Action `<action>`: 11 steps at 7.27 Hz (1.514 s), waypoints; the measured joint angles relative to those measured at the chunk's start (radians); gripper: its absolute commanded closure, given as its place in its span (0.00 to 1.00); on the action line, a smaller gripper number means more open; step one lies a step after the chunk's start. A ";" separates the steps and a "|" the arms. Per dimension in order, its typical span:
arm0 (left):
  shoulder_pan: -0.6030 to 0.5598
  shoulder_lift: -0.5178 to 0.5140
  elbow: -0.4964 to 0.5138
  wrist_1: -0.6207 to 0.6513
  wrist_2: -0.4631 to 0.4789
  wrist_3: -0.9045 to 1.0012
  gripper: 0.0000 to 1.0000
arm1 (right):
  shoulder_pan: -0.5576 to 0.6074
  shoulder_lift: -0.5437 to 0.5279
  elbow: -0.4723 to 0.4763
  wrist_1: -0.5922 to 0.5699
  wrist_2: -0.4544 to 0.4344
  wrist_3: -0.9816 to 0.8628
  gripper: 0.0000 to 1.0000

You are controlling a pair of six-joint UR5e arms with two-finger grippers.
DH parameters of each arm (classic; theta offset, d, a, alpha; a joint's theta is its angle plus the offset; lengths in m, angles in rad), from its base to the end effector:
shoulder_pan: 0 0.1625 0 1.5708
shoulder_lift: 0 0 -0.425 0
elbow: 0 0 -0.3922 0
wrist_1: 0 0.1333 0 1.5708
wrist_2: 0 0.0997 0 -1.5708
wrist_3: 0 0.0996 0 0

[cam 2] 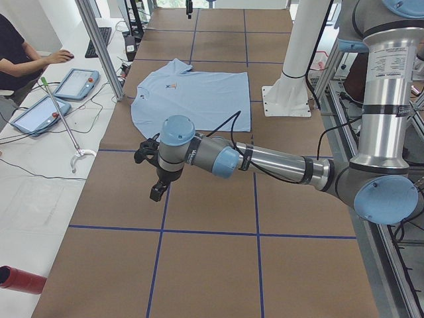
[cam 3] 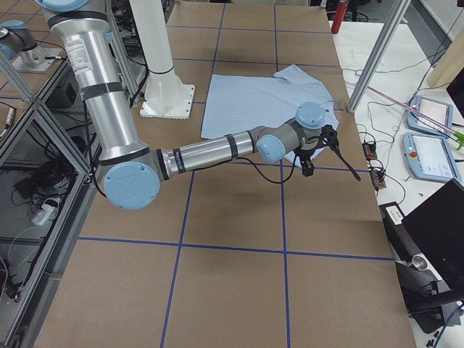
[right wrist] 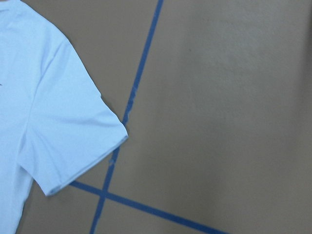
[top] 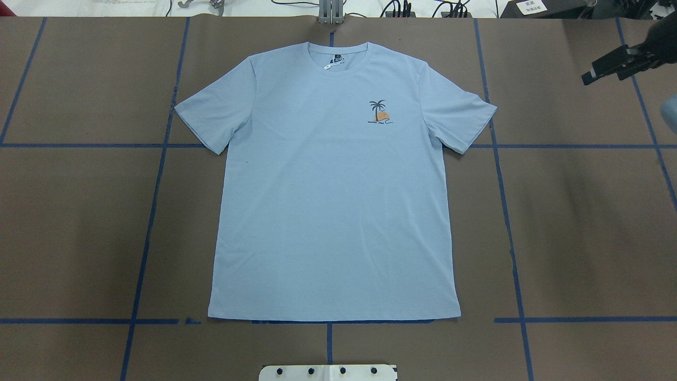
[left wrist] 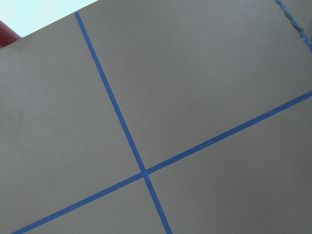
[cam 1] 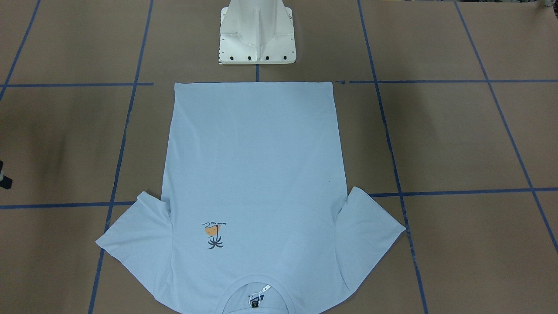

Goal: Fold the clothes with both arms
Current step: 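Move the right arm in toward the shirt's sleeve nearest the right gripper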

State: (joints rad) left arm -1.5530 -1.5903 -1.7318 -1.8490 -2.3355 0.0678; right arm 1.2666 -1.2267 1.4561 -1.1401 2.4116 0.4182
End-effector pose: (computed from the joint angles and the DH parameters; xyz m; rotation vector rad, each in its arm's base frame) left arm -0.0552 -0.5164 0.5373 0.4553 0.7410 0.2555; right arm -0.1368 -0.6329 0.4647 0.2935 -0.9741 -0.1733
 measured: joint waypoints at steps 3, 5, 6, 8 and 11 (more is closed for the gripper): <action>0.002 -0.007 0.007 -0.045 0.003 -0.022 0.00 | -0.143 0.178 -0.267 0.250 -0.115 0.144 0.00; 0.002 -0.009 0.003 -0.049 0.000 -0.038 0.00 | -0.246 0.191 -0.289 0.312 -0.244 0.256 0.01; 0.002 -0.009 -0.006 -0.051 -0.001 -0.071 0.00 | -0.286 0.188 -0.295 0.321 -0.309 0.279 0.01; 0.002 -0.006 -0.023 -0.051 -0.003 -0.107 0.00 | -0.307 0.182 -0.314 0.323 -0.350 0.290 0.02; 0.001 -0.005 -0.034 -0.050 -0.004 -0.112 0.00 | -0.291 0.179 -0.356 0.319 -0.352 0.292 0.23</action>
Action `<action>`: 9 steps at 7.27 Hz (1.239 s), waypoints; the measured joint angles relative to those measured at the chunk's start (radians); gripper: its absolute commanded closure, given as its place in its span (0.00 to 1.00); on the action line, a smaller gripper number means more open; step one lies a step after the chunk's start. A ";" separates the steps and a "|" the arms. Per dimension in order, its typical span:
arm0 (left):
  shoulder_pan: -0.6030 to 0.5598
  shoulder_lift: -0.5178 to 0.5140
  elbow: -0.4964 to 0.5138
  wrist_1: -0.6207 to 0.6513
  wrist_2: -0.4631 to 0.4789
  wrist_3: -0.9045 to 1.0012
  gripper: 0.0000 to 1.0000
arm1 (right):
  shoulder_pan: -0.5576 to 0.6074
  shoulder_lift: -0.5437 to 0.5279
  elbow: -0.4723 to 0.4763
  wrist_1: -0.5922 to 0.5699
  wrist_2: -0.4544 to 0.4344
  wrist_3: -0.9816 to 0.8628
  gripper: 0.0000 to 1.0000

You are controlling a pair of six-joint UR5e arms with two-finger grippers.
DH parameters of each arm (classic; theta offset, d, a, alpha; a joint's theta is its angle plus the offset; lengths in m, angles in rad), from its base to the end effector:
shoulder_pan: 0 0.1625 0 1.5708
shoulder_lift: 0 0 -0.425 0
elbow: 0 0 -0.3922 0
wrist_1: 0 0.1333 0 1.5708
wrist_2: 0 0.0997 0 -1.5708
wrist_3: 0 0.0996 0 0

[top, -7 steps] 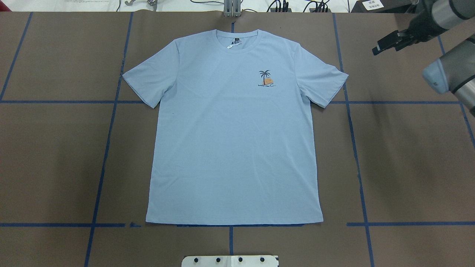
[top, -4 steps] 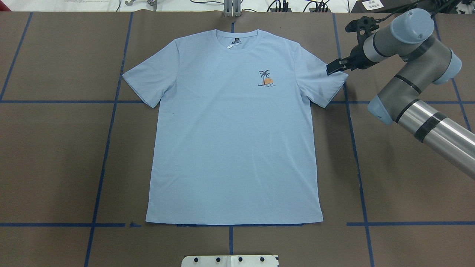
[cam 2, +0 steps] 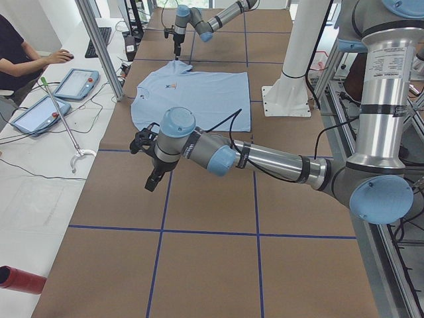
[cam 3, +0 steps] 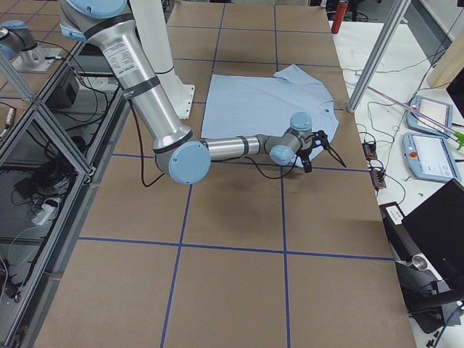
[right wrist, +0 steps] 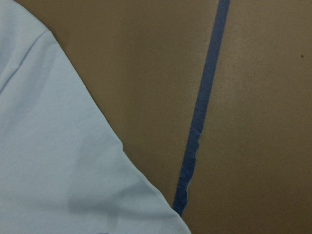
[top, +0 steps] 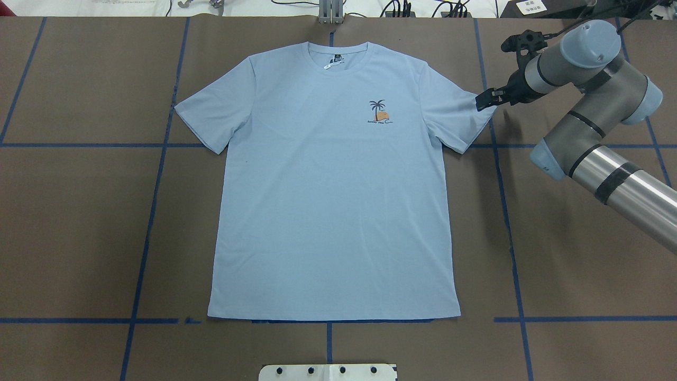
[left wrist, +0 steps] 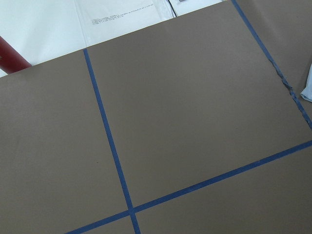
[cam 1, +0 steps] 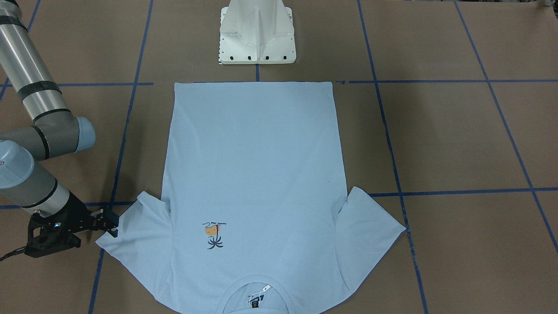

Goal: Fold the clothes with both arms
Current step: 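Move the right arm in toward the shirt's sleeve nearest the right gripper, then grasp the sleeve nearest the right gripper with the right gripper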

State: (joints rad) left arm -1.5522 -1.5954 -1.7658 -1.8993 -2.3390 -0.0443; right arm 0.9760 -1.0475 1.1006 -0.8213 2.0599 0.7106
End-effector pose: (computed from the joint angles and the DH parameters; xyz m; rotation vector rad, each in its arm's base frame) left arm -0.0545 -0.5168 0.5111 0.4966 0.7642 0.1865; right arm -0.3411 -0.6585 0.4992 0.3433 -0.8436 -0.0885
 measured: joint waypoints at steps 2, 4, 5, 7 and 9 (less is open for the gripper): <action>0.000 0.000 0.000 0.000 0.001 0.000 0.00 | 0.000 0.004 -0.013 -0.001 0.001 0.002 0.43; 0.000 0.000 0.001 0.000 0.001 0.000 0.00 | -0.005 0.007 -0.015 -0.003 0.000 0.002 0.65; 0.000 0.000 0.000 0.000 0.001 0.000 0.00 | -0.007 0.007 -0.015 -0.006 0.000 0.002 0.85; 0.000 -0.002 -0.001 0.001 0.000 -0.001 0.00 | -0.009 0.008 -0.017 -0.008 0.004 0.000 1.00; 0.001 -0.003 -0.001 0.001 0.000 -0.009 0.00 | -0.009 0.014 -0.014 -0.008 0.033 -0.001 1.00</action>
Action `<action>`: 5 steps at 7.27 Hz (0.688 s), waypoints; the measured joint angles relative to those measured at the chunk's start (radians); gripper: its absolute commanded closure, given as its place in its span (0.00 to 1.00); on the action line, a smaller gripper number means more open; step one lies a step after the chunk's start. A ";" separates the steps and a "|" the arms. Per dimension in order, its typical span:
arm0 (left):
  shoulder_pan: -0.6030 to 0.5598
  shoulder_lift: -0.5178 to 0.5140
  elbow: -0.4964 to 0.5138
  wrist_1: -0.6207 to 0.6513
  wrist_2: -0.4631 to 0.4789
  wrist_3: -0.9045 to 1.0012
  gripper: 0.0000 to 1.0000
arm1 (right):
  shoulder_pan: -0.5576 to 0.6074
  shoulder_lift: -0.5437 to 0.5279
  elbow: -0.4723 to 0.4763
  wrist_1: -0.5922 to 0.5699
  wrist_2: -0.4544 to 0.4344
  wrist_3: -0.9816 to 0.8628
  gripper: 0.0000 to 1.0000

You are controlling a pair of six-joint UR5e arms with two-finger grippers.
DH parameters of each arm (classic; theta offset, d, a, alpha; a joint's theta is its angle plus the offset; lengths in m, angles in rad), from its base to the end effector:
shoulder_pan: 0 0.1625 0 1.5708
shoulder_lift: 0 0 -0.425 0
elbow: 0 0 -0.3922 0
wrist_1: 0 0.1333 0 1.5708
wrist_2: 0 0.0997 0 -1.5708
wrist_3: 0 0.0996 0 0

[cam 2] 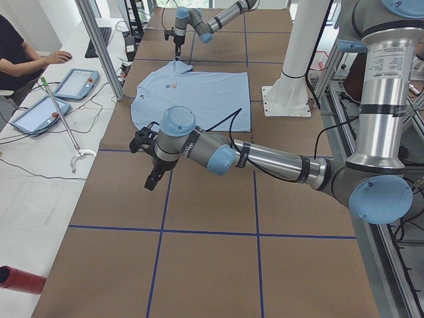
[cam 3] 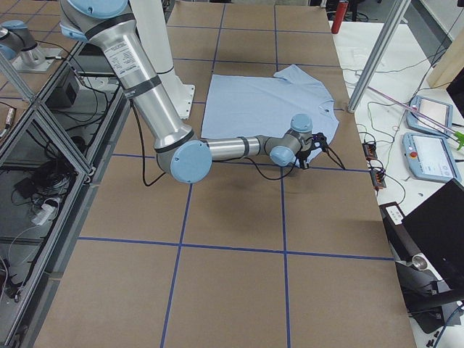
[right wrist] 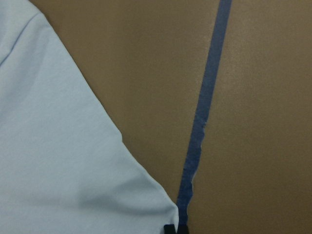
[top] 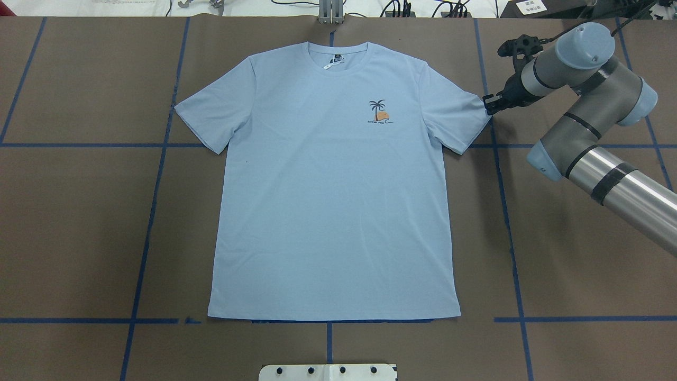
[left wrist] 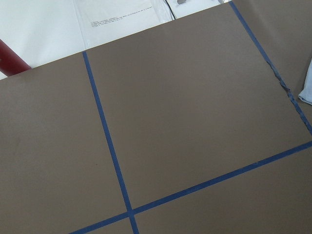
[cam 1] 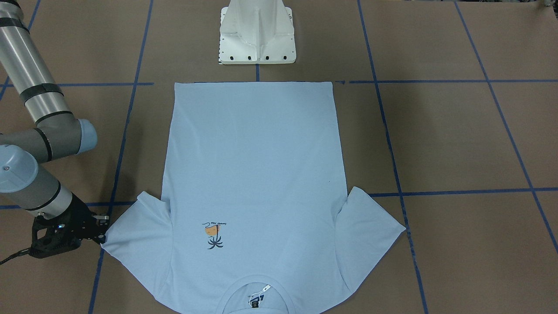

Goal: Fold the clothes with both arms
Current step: 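Grasp the sleeve nearest the right gripper with the right gripper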

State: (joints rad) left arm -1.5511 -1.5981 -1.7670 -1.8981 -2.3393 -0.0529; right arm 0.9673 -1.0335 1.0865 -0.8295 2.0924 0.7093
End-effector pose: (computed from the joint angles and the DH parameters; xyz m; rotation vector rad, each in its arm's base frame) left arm -0.0539 -0.5176 0.5092 0.4954 0.7667 0.1807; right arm -0.3514 -0.6573 0.4962 0.3129 -0.8633 -0.1088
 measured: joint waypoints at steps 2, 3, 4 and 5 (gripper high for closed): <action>-0.001 0.000 0.000 -0.001 0.000 -0.011 0.00 | 0.008 0.037 0.026 -0.001 0.075 0.003 1.00; -0.001 0.000 -0.001 -0.001 0.000 -0.012 0.00 | 0.010 0.064 0.059 -0.016 0.116 0.005 1.00; -0.001 0.000 -0.002 -0.001 0.000 -0.013 0.00 | 0.007 0.094 0.087 -0.048 0.137 0.007 1.00; -0.001 -0.001 -0.005 0.000 0.000 -0.012 0.00 | -0.010 0.139 0.098 -0.095 0.138 0.020 1.00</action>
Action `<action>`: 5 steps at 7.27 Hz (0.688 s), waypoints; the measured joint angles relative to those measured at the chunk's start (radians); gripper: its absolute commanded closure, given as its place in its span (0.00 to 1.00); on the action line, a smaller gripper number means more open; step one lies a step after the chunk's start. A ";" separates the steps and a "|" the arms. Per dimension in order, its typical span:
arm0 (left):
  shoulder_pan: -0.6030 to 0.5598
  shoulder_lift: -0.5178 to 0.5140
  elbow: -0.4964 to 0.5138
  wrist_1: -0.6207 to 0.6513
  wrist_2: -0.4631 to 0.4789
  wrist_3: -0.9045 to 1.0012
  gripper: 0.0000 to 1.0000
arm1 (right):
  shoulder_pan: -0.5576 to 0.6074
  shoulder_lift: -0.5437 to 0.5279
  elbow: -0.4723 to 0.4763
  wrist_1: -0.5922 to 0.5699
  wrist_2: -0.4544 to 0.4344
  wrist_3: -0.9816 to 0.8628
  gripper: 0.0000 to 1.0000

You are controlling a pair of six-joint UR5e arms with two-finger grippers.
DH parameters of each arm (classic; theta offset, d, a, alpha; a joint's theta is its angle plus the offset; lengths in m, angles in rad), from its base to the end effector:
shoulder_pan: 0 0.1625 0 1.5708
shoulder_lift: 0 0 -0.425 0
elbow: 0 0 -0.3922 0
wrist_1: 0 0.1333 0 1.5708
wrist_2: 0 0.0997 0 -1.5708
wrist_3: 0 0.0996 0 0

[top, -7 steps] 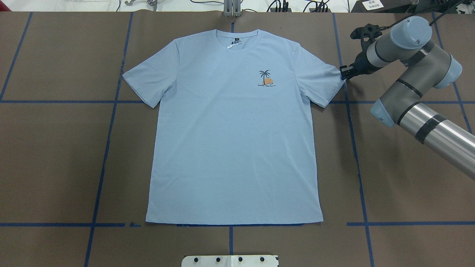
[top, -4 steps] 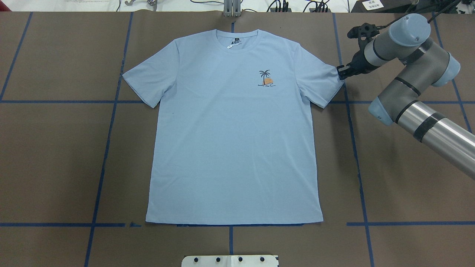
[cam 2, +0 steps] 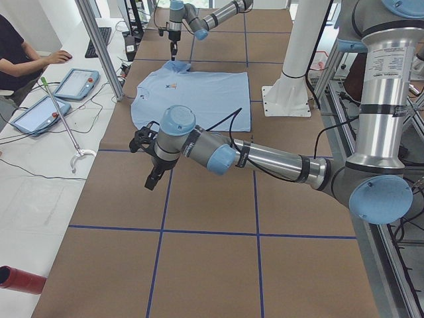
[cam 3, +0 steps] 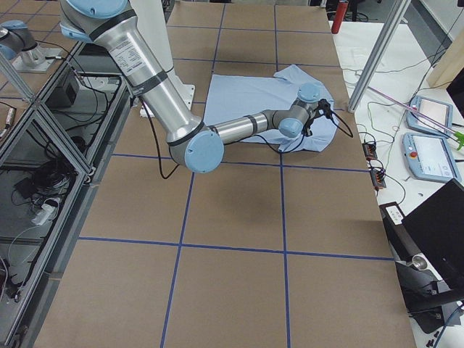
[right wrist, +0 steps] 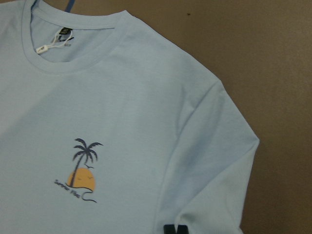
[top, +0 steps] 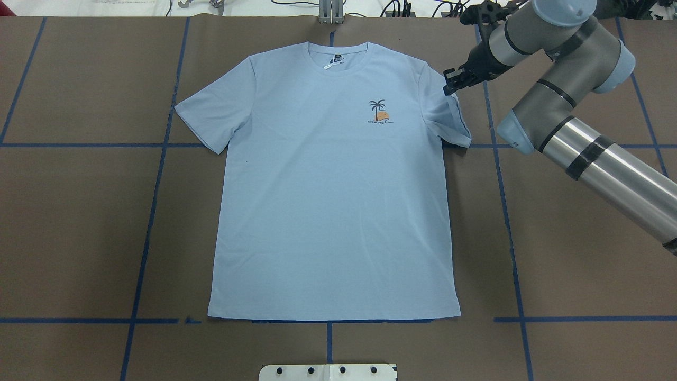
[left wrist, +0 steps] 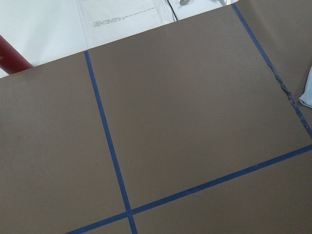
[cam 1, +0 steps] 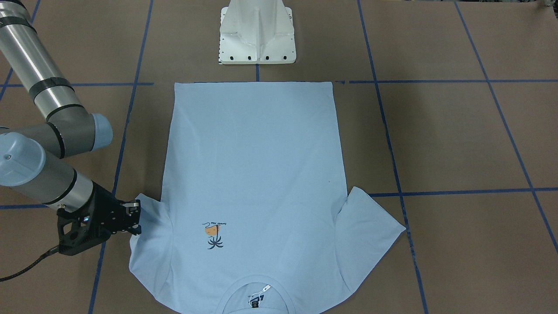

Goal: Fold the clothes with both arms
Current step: 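Grasp the sleeve nearest the right gripper with the right gripper, then fold the held sleeve inward over the shirt body and release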

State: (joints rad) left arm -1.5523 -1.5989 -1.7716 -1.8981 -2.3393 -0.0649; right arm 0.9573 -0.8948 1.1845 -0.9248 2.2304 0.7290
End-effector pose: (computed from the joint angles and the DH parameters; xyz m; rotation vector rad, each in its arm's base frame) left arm -0.0545 -0.5175 0.5065 0.4963 0.7690 0.1705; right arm -0.3809 -0.6665 0.3484 0.3249 -1.0352 -0.2044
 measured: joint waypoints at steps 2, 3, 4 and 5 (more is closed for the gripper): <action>0.000 -0.001 -0.003 0.001 0.000 -0.001 0.00 | -0.083 0.151 -0.062 -0.100 -0.121 0.051 1.00; 0.000 -0.003 -0.005 0.001 0.000 -0.003 0.00 | -0.134 0.246 -0.160 -0.118 -0.230 0.080 1.00; 0.000 -0.004 -0.010 0.000 0.000 -0.012 0.00 | -0.175 0.313 -0.252 -0.124 -0.342 0.097 0.07; 0.001 -0.005 -0.019 0.000 0.000 -0.032 0.00 | -0.200 0.348 -0.313 -0.125 -0.431 0.106 0.00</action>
State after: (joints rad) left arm -1.5515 -1.6040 -1.7904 -1.8985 -2.3393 -0.0973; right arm 0.7568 -0.5466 0.8717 -1.0499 1.7997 0.8352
